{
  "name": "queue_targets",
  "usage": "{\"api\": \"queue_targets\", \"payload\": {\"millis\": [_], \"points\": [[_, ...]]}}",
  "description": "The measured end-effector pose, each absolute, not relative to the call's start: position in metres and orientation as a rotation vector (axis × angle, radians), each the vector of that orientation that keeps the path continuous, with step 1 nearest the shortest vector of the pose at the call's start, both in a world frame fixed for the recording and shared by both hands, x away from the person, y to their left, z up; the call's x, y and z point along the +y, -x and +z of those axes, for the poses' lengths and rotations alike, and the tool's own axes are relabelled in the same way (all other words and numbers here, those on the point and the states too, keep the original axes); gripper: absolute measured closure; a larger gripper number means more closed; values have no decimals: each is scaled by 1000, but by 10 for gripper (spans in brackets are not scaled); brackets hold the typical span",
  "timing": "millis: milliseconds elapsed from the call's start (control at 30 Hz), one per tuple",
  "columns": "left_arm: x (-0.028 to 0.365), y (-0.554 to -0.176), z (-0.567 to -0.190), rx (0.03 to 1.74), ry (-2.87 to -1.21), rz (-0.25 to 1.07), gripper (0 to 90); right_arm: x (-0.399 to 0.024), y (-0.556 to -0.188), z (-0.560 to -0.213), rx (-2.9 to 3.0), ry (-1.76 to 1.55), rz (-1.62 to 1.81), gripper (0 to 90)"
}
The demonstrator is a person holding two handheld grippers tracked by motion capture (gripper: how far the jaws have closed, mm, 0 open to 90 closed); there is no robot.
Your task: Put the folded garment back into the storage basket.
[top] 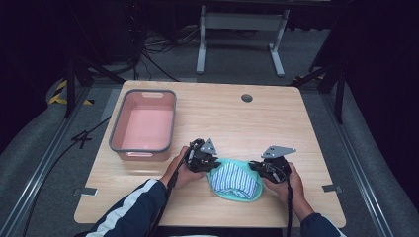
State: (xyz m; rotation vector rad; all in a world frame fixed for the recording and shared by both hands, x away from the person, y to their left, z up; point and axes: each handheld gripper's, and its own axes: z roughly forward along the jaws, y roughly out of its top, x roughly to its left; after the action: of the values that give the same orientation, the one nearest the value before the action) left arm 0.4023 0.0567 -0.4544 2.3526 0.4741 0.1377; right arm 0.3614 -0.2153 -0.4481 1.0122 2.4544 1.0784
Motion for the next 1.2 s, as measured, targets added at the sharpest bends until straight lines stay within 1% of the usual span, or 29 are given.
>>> {"api": "queue_targets", "payload": {"millis": [200,367,767,900,1200], "points": [[57,-405,-445,465,-2342,150,799,-218,-361,-442,2430,-1013,1097,874],[56,-407,-444,439,-2379,191,801,-216,-364,-442,2435,-1009,1084,874],[54,-411,-439,443,-2400,200,800,-213,-367,-442,2436,-997,1061,874],[56,-410,-427,427,-2407,218,802,-209,-369,-433,2424,-980,1075,875],[71,-414,-400,447,-2363,241,805,-201,-374,-405,2380,-977,1135,878]]}}
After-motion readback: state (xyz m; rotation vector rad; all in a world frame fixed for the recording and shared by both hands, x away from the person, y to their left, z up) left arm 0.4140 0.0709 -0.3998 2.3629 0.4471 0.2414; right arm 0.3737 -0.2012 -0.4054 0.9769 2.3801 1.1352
